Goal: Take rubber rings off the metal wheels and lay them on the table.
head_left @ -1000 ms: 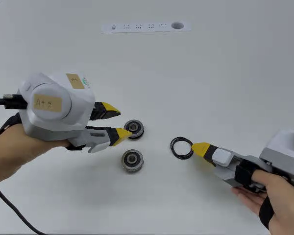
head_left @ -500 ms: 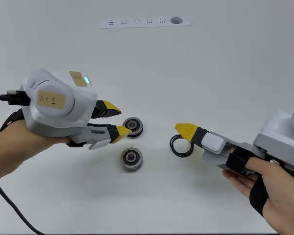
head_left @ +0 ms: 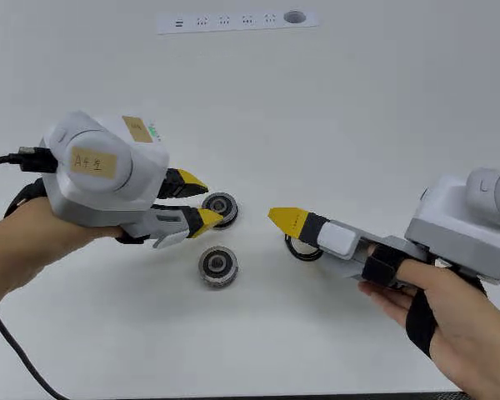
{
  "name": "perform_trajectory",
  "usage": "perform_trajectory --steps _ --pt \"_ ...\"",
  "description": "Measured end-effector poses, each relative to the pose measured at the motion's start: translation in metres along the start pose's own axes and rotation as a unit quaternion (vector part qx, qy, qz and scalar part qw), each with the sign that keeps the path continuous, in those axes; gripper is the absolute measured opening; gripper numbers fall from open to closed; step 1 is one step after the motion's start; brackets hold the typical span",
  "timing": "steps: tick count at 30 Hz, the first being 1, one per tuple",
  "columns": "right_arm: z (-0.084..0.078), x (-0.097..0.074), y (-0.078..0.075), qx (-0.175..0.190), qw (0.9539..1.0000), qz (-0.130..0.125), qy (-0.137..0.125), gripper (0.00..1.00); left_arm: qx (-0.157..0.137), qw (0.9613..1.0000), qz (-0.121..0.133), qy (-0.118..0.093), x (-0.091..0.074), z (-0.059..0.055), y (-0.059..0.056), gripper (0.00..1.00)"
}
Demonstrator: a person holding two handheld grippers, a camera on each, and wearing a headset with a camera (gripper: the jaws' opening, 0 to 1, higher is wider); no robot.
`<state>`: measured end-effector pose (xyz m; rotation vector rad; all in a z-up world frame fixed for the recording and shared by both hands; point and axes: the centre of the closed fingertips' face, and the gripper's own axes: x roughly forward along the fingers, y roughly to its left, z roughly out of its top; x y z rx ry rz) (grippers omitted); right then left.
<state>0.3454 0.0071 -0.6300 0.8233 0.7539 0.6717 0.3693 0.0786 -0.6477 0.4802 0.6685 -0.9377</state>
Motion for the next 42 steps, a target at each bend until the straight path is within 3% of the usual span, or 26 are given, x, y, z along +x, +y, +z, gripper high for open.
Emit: perform_trajectory --steps 17,32,39,42 --pt "-0.004 0.007 0.001 0.007 0.9999 0.005 0.007 0.31 -0.019 0.9997 -0.012 -0.002 0.005 -0.001 -0.003 0.16" --pt "-0.002 0.026 0.014 0.016 0.9994 0.029 0.013 0.33 -0.026 0.9995 -0.015 -0.010 0.006 0.000 -0.001 0.14" --pt "-0.005 0.042 0.020 0.007 0.9992 0.033 0.020 0.42 -0.027 0.9995 -0.015 -0.011 0.006 0.000 0.000 0.14" --pt "-0.009 0.049 0.024 0.003 0.9988 0.039 0.030 0.47 -0.015 0.9997 -0.016 -0.010 0.006 0.000 -0.001 0.13"
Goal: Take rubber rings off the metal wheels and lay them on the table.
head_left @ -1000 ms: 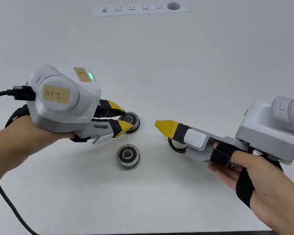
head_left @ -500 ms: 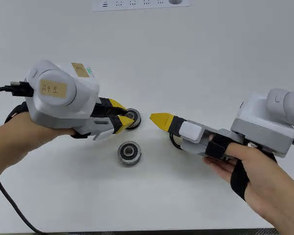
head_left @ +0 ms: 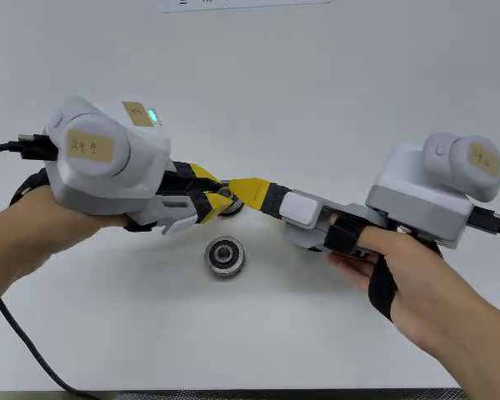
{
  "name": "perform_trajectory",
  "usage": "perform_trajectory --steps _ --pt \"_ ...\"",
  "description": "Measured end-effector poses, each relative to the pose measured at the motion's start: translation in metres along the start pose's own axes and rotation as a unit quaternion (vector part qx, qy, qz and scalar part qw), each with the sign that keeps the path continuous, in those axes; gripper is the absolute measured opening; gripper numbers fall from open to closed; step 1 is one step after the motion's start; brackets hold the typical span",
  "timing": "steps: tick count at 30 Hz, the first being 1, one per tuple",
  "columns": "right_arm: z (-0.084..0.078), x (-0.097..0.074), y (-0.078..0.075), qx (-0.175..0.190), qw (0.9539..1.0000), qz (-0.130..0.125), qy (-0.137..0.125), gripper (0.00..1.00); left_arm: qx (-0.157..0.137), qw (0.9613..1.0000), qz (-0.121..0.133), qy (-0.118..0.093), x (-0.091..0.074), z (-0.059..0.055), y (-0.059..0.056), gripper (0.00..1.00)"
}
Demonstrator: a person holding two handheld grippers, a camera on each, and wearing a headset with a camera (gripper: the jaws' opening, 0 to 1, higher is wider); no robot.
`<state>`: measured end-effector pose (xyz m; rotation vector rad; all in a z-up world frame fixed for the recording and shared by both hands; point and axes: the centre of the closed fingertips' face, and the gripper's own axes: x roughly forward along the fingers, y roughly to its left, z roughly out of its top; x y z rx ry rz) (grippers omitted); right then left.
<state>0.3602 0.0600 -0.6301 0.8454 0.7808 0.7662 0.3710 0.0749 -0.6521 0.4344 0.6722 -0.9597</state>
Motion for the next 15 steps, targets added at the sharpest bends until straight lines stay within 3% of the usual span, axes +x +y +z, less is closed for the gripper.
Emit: perform_trajectory --steps 6,15 --pt "-0.002 0.012 0.001 -0.001 1.0000 0.000 0.003 0.52 -0.001 1.0000 0.000 0.002 0.000 0.000 0.000 0.13" --pt "-0.001 0.018 0.000 0.002 1.0000 0.000 0.007 0.52 -0.002 1.0000 -0.001 0.001 0.000 -0.001 0.000 0.13"
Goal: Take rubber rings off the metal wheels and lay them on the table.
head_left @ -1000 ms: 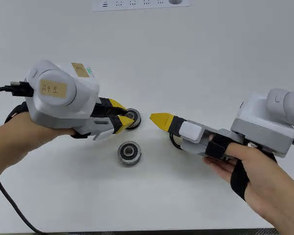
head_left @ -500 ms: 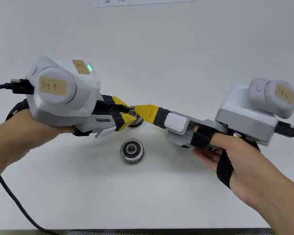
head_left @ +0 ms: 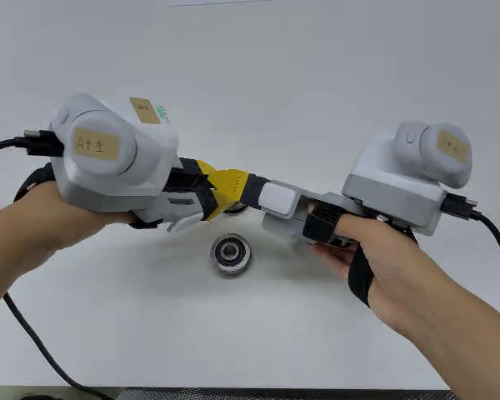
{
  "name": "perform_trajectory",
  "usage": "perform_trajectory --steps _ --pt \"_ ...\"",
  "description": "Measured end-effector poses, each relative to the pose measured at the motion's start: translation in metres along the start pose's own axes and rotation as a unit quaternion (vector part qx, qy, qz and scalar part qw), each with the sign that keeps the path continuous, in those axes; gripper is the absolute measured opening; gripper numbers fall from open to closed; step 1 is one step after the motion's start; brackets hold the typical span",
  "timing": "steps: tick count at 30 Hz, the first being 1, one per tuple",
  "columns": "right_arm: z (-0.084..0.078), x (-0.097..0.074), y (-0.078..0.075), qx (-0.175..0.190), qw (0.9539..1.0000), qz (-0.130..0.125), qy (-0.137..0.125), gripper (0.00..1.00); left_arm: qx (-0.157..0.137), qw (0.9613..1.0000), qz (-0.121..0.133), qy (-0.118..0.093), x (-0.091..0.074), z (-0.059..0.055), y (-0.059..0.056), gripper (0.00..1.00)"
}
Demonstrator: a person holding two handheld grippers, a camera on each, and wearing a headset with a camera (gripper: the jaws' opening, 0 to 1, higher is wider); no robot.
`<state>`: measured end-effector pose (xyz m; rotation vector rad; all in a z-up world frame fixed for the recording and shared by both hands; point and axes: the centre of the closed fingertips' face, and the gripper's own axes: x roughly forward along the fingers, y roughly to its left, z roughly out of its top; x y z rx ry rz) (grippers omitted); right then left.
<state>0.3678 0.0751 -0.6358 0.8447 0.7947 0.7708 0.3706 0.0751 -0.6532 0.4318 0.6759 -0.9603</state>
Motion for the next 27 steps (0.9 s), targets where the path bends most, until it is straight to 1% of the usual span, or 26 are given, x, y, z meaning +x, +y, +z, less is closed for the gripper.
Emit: perform_trajectory --steps 9,15,23,27 --pt "-0.0033 0.0029 0.0007 0.002 1.0000 0.003 0.006 0.52 -0.001 1.0000 0.000 0.000 0.0001 -0.0006 -0.0001 0.13" --pt "-0.0045 -0.0005 0.0008 0.010 0.9998 0.011 0.013 0.50 -0.003 1.0000 0.000 -0.001 0.0004 -0.0011 -0.0004 0.13" --pt "-0.0032 -0.0044 0.0007 0.012 0.9998 0.011 0.011 0.47 -0.003 1.0000 0.001 -0.001 0.0003 -0.0012 -0.0009 0.13" --pt "-0.0013 -0.0054 0.0007 0.014 0.9998 0.013 0.009 0.43 -0.003 1.0000 0.001 -0.001 0.0001 -0.0011 -0.0009 0.13"
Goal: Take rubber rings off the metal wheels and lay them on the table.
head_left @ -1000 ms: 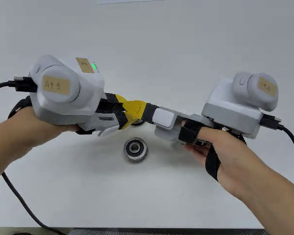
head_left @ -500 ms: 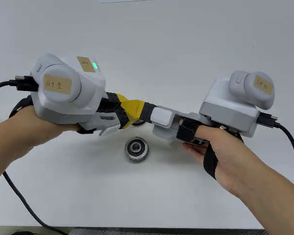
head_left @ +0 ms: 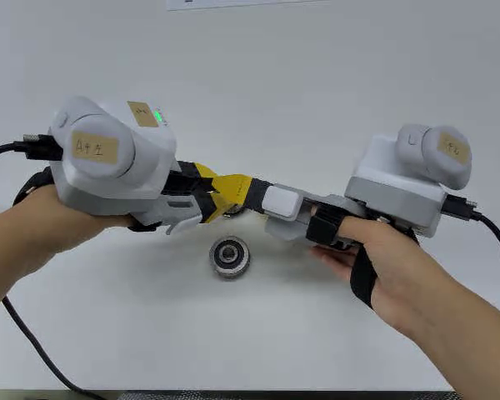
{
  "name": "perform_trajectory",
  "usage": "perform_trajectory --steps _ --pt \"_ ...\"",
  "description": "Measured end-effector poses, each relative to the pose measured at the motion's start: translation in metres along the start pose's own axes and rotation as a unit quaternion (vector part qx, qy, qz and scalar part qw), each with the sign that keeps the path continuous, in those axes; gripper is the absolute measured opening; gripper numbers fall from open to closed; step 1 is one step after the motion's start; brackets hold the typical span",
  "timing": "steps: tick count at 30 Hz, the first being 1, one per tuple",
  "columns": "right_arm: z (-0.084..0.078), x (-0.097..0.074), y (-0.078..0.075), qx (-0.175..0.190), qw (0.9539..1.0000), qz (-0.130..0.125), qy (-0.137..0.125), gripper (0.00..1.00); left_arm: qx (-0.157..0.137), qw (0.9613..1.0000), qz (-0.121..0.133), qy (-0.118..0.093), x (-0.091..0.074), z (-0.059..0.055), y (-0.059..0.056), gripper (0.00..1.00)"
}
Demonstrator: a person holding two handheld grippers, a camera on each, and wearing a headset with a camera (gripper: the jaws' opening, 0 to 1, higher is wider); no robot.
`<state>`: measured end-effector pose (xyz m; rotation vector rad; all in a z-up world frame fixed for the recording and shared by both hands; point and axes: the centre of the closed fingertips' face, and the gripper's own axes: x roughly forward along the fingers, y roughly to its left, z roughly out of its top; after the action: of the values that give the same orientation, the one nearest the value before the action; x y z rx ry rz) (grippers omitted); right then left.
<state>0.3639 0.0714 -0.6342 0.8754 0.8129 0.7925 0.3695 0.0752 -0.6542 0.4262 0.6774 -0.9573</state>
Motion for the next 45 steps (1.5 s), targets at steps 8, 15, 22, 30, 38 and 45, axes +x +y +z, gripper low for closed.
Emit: perform_trajectory --steps 8,15,22,30,38,45 --pt "0.001 0.002 -0.018 0.004 0.9994 -0.034 0.003 0.24 0.000 1.0000 0.000 0.000 0.000 0.000 0.000 0.13" --pt "0.002 0.002 -0.029 -0.001 0.9986 -0.052 0.010 0.09 0.000 1.0000 -0.001 0.000 0.000 0.001 0.000 0.13" --pt "0.002 0.003 -0.033 -0.004 0.9978 -0.065 0.012 0.04 -0.001 1.0000 -0.001 0.000 0.000 0.001 0.001 0.13" --pt "0.003 0.001 -0.032 -0.020 0.9976 -0.066 0.011 0.02 0.000 1.0000 -0.001 0.001 0.000 0.001 0.001 0.13" --pt "0.001 0.000 -0.027 -0.053 0.9961 -0.071 0.010 0.01 0.000 1.0000 -0.003 0.007 0.000 0.000 0.001 0.12" --pt "0.002 0.002 -0.024 -0.048 0.9965 -0.069 0.007 0.01 0.005 0.9999 -0.004 0.011 0.000 0.000 0.001 0.12"
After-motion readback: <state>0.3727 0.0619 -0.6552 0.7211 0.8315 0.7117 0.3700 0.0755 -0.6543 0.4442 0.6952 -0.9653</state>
